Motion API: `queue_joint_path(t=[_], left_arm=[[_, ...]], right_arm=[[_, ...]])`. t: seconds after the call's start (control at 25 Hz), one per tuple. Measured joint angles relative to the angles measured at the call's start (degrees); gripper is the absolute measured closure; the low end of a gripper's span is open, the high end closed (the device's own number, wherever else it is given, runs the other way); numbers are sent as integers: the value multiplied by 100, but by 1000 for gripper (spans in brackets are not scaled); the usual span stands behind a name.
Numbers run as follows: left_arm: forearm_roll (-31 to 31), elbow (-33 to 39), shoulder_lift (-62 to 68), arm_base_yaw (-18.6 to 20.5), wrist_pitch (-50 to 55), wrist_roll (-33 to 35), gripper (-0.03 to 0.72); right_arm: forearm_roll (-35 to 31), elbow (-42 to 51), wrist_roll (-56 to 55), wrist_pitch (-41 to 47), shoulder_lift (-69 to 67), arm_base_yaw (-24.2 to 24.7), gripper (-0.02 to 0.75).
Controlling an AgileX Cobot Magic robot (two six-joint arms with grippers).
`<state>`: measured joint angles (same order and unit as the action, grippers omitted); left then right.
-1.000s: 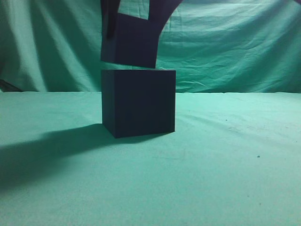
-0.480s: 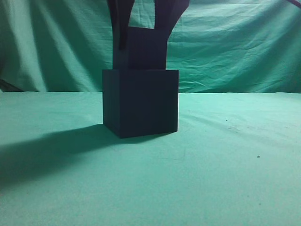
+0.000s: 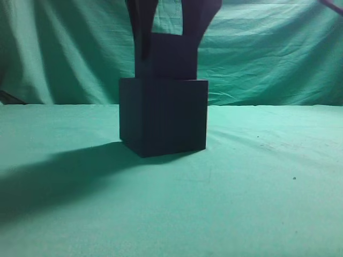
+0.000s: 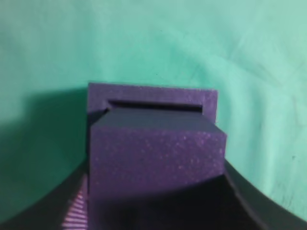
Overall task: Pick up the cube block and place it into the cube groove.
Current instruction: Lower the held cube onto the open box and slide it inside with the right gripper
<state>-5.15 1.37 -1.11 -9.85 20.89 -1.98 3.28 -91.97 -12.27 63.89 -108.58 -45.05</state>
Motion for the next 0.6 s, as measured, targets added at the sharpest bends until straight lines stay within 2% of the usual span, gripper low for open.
queue_joint_path(t=[0.2, 0.6], left_arm=[[0, 0, 0, 0, 0, 0, 688], [0, 0, 0, 0, 0, 0, 688]], right_arm=[[-25, 10, -77, 217, -64, 0, 318], [-85, 10, -91, 112, -64, 0, 318]])
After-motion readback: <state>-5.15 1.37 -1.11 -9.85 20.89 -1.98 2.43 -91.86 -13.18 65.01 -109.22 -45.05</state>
